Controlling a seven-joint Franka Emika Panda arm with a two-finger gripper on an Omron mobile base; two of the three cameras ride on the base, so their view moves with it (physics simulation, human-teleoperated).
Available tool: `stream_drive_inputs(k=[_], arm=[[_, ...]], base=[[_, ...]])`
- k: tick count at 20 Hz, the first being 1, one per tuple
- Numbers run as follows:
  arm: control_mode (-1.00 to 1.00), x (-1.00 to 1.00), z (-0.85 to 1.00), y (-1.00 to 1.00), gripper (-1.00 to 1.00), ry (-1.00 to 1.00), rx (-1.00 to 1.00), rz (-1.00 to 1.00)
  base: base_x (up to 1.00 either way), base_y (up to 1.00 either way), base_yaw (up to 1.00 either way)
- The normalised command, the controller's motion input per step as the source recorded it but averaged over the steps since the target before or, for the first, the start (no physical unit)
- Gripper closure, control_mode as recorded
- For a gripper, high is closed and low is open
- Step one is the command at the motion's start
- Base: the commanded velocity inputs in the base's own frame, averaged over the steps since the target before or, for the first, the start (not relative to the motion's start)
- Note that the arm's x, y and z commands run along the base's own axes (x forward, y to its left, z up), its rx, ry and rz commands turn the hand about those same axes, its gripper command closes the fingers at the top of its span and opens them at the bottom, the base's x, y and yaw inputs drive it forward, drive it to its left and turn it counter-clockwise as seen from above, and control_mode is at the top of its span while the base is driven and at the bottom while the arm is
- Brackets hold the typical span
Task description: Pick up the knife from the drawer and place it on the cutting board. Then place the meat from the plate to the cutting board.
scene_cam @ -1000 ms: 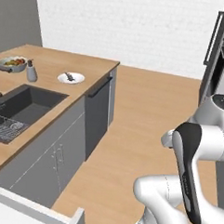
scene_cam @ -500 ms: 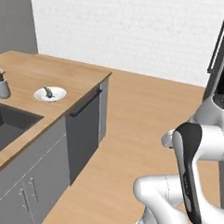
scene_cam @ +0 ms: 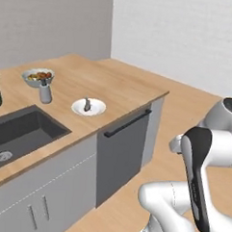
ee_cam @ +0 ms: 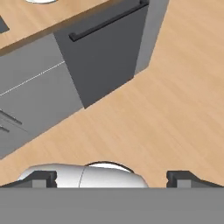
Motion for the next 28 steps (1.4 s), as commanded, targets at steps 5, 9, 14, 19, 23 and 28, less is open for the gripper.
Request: stream_drive_inputs(k=[5, 9, 14, 19, 23, 28], arm=[[1.00, 0.00, 0.00, 0.00, -1.00, 0.00, 0.00, 0.00], [1.00, 0.00, 0.00, 0.00, -1.00, 0.00, 0.00, 0.00], [1.00, 0.00, 0.00, 0.00, -1.00, 0.00, 0.00, 0.00], [1.00, 0.00, 0.00, 0.00, -1.00, 0.00, 0.00, 0.00], [1.00, 0.00, 0.00, 0.00, -1.00, 0.00, 0.00, 0.00], [1.00, 0.00, 0.00, 0.00, -1.00, 0.00, 0.00, 0.00]], base=[[0.71, -0.34, 0.60], [0.63, -0.02, 0.36], [0.93, -0.04, 0.20], [0.43, -0.43, 0.43], [0.40, -0.48, 0.35], [0.48, -0.21, 0.25]])
